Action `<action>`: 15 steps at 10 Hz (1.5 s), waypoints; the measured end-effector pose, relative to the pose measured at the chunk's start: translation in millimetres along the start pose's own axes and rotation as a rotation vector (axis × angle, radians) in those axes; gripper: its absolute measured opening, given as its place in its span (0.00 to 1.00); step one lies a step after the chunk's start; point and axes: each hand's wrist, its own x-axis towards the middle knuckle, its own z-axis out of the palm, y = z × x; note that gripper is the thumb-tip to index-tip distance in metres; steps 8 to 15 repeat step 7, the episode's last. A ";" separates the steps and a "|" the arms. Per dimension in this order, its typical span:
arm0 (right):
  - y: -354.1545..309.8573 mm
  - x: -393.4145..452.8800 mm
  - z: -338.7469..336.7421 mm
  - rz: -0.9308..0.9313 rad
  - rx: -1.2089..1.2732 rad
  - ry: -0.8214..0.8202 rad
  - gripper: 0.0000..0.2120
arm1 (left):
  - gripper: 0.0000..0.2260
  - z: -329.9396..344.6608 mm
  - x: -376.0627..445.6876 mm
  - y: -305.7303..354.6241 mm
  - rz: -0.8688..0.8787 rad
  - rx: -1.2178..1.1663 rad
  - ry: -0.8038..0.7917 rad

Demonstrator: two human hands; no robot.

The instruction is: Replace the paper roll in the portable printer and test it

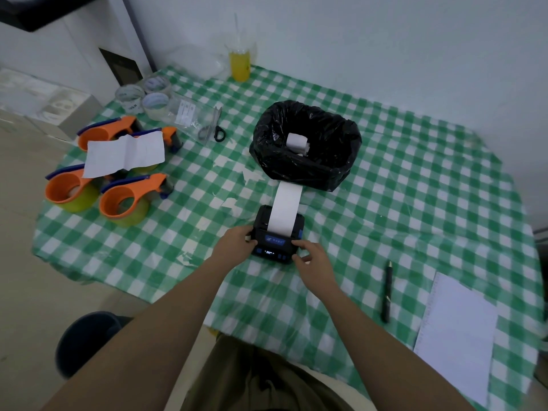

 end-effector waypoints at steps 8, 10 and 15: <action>-124.0 -49.2 -93.6 -0.294 0.294 0.310 0.07 | 0.15 -31.0 -42.3 39.4 0.062 -0.119 0.105; -124.0 -49.2 -93.6 -0.294 0.294 0.310 0.07 | 0.15 -31.0 -42.3 39.4 0.062 -0.119 0.105; -124.0 -49.2 -93.6 -0.294 0.294 0.310 0.07 | 0.15 -31.0 -42.3 39.4 0.062 -0.119 0.105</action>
